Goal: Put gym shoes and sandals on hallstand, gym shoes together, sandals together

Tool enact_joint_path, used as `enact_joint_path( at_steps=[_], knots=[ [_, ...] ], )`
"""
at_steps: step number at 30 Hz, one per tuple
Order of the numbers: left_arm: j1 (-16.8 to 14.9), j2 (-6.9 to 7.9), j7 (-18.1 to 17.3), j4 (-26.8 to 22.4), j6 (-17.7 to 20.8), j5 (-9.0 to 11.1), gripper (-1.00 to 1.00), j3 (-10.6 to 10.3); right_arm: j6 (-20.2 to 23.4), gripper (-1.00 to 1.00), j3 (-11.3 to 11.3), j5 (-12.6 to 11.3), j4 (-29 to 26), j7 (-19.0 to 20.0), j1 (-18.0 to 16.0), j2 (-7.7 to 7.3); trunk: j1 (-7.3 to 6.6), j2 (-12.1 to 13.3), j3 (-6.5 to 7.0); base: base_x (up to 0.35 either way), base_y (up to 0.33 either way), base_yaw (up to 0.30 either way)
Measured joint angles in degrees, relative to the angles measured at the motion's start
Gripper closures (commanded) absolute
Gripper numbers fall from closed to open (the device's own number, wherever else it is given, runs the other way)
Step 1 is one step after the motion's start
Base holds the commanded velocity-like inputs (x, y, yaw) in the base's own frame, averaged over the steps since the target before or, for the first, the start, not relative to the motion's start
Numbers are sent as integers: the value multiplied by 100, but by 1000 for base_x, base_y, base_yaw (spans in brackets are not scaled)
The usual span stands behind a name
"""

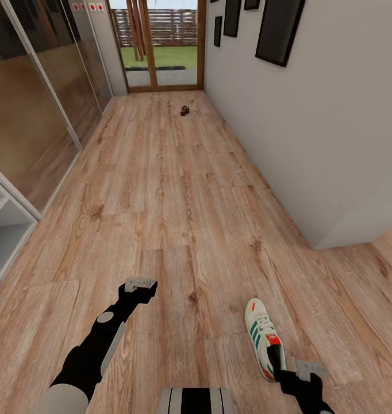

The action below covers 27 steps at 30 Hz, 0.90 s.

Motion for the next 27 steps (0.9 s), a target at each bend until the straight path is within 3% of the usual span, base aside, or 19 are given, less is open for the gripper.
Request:
enact_joint_path(
  at_steps=[4, 20, 27],
  knots=[
    [0, 0, 0, 0, 0, 0, -100, 0, -117, -100, 0, 0, -24, 0, -114, 0, 0, 0, 0, 0, 0, 0],
    [0, 1, 0, 1, 0, -1, -100, 0, -165, -100, -4, 0, -409, 1, -60, -4, 0, 0, 0, 0, 0, -3],
    [-1, 4, 0, 0, 0, -2, -100, 0, -167, -100, 1, 12, -414, 1, -59, -4, 0, 0, 0, 0, 0, -177]
  ],
)
